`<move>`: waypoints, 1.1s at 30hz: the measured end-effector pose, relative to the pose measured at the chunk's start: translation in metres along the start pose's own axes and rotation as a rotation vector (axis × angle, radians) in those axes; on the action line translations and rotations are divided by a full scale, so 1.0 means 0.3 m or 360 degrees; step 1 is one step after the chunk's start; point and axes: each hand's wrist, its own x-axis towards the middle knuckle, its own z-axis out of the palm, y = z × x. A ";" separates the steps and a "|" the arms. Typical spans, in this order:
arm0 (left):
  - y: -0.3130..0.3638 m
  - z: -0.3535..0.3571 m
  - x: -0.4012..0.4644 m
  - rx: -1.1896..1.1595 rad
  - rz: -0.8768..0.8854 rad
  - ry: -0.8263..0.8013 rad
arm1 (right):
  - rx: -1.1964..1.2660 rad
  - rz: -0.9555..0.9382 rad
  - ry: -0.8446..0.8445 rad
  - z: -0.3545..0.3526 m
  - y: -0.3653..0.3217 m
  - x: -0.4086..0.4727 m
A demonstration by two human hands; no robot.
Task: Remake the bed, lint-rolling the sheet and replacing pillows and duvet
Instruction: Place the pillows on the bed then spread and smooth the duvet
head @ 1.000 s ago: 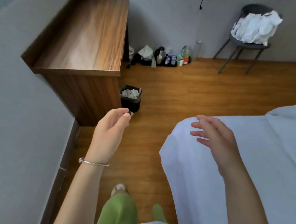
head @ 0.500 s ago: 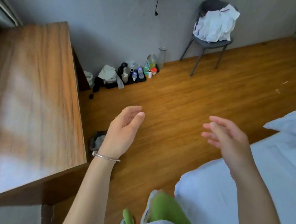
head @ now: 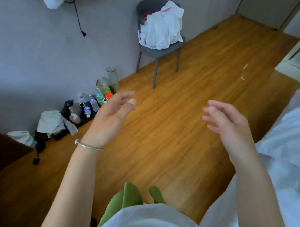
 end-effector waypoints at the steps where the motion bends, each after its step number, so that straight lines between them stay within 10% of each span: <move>1: 0.008 0.024 0.105 -0.0029 -0.0017 -0.0009 | 0.0011 0.0017 0.0006 0.001 -0.018 0.080; 13: 0.267 0.710 1.606 0.0054 0.0081 -0.0597 | 0.0034 0.0267 0.0671 -0.246 -0.121 1.260; 26: 0.540 1.958 2.513 0.0237 0.0137 -0.1622 | 0.0104 0.0633 0.1380 -1.019 0.031 2.186; 33: 0.932 2.522 3.087 0.0199 0.0328 -0.1474 | 0.0031 0.0577 0.1568 -1.593 -0.029 2.783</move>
